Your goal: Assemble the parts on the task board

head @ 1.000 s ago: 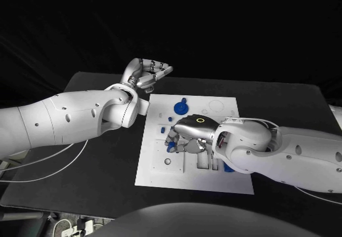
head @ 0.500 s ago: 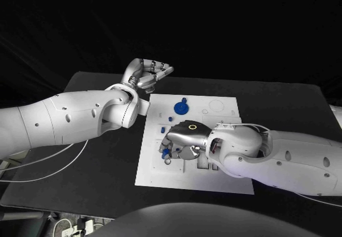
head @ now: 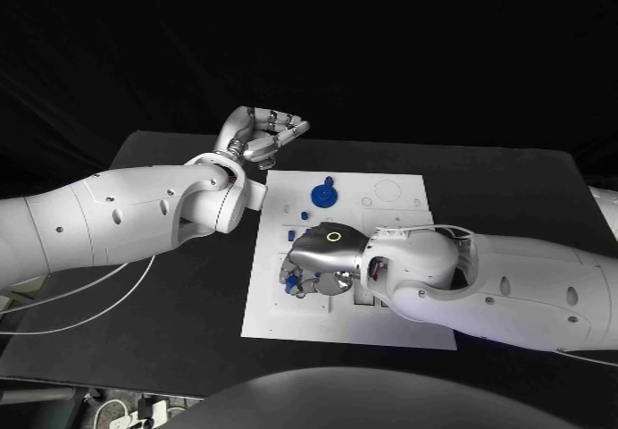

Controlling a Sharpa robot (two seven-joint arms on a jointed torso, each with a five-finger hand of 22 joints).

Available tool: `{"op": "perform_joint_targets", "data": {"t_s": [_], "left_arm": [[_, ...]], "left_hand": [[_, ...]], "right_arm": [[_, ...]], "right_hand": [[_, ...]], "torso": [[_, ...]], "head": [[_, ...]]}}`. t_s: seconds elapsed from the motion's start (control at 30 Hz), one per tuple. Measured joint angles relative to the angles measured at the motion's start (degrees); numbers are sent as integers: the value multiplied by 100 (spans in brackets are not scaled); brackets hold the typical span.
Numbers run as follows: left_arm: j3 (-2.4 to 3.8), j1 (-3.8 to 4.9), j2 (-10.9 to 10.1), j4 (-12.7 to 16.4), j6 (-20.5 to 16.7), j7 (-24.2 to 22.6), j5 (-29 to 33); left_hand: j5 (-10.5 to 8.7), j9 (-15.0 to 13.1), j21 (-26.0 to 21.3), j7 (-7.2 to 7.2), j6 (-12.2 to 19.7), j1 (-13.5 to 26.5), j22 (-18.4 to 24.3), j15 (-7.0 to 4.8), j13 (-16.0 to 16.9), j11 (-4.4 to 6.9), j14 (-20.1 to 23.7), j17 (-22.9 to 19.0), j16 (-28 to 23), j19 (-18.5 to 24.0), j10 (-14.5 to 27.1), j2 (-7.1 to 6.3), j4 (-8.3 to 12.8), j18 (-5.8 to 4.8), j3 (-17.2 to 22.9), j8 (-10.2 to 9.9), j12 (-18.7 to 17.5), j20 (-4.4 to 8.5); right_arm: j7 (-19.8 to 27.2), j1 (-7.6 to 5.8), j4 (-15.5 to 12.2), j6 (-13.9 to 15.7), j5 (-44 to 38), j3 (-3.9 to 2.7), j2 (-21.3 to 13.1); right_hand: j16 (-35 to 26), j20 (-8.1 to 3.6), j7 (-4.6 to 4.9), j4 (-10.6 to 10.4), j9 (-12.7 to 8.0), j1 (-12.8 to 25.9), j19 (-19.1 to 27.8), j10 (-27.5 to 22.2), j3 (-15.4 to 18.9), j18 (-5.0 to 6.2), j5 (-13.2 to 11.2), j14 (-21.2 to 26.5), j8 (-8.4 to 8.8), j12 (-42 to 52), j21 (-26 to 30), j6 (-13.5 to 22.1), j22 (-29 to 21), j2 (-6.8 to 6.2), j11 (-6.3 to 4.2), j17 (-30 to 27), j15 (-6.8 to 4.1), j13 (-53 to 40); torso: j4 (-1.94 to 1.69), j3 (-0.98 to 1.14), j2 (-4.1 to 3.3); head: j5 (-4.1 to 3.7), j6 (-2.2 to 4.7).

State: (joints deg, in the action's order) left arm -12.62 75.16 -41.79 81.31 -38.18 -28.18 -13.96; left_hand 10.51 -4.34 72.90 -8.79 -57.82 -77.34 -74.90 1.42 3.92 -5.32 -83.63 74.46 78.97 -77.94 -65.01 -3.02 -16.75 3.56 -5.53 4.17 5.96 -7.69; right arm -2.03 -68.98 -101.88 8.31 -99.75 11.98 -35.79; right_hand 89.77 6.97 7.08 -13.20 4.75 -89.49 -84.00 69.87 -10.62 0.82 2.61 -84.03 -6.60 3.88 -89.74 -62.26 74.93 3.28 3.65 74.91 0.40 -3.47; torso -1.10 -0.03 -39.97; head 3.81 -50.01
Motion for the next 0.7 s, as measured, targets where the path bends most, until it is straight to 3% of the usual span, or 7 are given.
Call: {"op": "perform_joint_targets", "data": {"t_s": [0.7], "left_arm": [[0,0,-2,-4,14,0,-6]], "left_hand": [[0,0,0,0,0,0,0,0,0,0,0,0,0,0,0,0,0,0,0,0,0,0]], "right_arm": [[-29,73,90,-469,-318,0,37]], "right_hand": [[0,0,0,17,0,-37,0,0,-15,0,6,0,24,0,0,0,-1,-6,1,0,0,3]], "torso": [[-1,-1,1]], "head": [[-48,0]]}}
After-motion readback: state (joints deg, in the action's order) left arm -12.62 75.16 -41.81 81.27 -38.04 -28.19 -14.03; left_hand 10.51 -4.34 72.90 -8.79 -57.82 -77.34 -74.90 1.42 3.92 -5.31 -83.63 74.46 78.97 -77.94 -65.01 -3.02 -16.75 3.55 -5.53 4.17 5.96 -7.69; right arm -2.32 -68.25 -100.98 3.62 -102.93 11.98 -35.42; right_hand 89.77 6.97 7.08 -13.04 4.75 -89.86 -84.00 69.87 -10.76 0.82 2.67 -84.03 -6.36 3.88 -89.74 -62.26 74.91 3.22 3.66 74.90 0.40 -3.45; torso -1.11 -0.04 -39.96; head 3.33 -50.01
